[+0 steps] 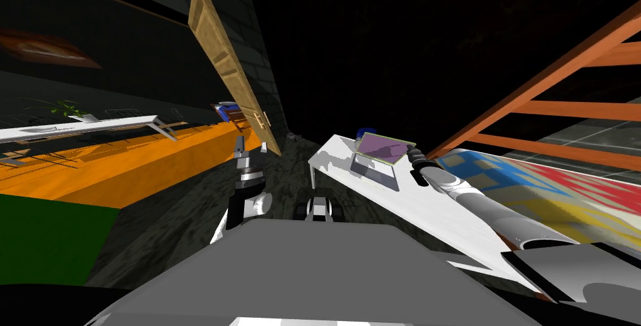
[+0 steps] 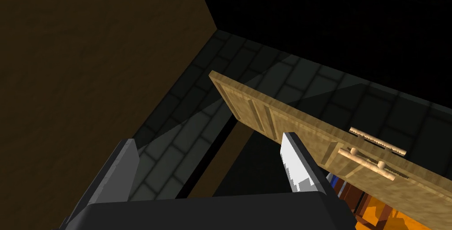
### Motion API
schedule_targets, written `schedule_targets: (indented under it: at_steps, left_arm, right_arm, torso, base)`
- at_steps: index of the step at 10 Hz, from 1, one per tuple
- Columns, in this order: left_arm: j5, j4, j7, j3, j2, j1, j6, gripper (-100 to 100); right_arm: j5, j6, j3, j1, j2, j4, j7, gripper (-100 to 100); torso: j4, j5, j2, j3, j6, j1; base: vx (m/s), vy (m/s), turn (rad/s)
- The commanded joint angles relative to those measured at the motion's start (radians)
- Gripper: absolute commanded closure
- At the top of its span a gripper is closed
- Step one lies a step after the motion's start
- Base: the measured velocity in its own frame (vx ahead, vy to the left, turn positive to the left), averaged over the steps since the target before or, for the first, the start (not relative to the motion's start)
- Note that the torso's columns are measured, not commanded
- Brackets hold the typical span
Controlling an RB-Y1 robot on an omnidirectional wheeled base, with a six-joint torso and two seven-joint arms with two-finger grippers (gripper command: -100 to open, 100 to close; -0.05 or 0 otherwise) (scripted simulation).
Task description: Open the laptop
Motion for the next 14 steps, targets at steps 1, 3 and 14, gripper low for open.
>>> schedule_targets:
  at_steps: [1,3,14]
  left_arm:
    - [0.0,0.0,0.0,0.0,0.0,0.0,0.0,0]
    - [0.0,0.0,0.0,0.0,0.0,0.0,0.0,0]
    - [0.0,0.0,0.0,0.0,0.0,0.0,0.0,0]
  right_arm:
    - [0.029,0.013,0.009,-0.03,-0.029,0.045,0.042,-100]
    - [0.047,0.022,0.012,-0.04,-0.045,0.065,0.061,-100]
    - [-0.022,0.093,-0.079,0.199,-0.069,0.032,-0.017,-100]
  torso:
    - [0.0,0.0,0.0,0.0,0.001,-0.001]
    - [0.0,0.0,0.0,0.0,0.001,0.0]
    - [-0.004,-0.007,-0.004,-0.002,0.004,-0.007]
  base:
    - [-0.01,-0.026,0.079]
    - [-0.013,-0.023,0.073]
    - [-0.017,-0.01,0.13]
